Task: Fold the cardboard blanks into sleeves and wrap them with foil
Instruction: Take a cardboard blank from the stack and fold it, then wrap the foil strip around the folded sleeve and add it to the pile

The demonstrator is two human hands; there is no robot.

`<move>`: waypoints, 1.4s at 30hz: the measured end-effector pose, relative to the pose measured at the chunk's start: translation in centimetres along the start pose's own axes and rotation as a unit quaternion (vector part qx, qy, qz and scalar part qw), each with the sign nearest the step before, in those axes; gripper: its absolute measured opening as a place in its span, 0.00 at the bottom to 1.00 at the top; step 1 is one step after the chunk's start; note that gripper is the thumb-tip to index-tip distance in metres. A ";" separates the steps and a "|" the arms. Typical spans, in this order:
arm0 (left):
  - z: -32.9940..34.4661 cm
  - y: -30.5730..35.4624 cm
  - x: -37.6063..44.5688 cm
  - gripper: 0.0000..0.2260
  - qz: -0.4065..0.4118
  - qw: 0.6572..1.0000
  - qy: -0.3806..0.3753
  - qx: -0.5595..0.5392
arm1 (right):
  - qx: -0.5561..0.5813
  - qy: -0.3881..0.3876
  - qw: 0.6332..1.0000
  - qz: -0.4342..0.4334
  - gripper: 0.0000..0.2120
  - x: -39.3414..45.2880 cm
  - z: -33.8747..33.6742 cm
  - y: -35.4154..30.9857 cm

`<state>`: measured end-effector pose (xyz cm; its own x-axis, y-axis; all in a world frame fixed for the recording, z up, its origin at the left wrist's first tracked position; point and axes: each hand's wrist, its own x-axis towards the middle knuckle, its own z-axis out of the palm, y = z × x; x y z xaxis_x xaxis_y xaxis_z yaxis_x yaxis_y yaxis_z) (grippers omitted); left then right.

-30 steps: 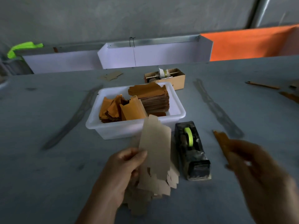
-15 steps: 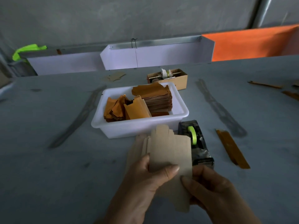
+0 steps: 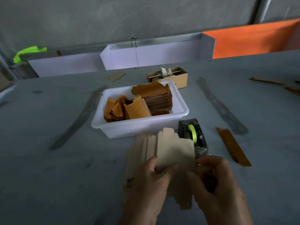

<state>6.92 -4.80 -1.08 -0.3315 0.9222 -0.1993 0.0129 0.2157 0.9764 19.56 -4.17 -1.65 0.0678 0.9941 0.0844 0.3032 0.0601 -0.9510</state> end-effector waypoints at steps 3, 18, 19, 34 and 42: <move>-0.5 -0.1 0.2 0.08 -0.033 0.997 -0.027 -0.066 | 0.157 -0.038 0.979 0.121 0.18 0.7 -0.3 -0.2; -0.1 0.7 -0.9 0.13 0.027 0.997 -0.069 0.015 | -0.129 -0.058 0.957 -0.253 0.24 -0.8 0.8 -1.0; -0.3 0.8 -1.0 0.15 0.035 0.996 -0.078 0.020 | -0.131 -0.064 0.957 -0.252 0.25 -0.9 0.8 -1.0; -0.9 1.2 -1.6 0.09 0.072 0.979 -0.161 0.102 | 0.271 -0.182 0.928 0.178 0.14 1.6 -0.5 0.2; 0.8 0.4 -2.3 0.15 0.134 0.950 0.058 0.274 | 0.280 -0.129 0.932 0.190 0.08 1.4 0.4 0.3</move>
<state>8.47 -6.61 -0.31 -0.3482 0.9329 0.0916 0.5911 0.1426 0.7939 19.39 -2.69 -1.98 -0.1836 0.9377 -0.2948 -0.2455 -0.3342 -0.9100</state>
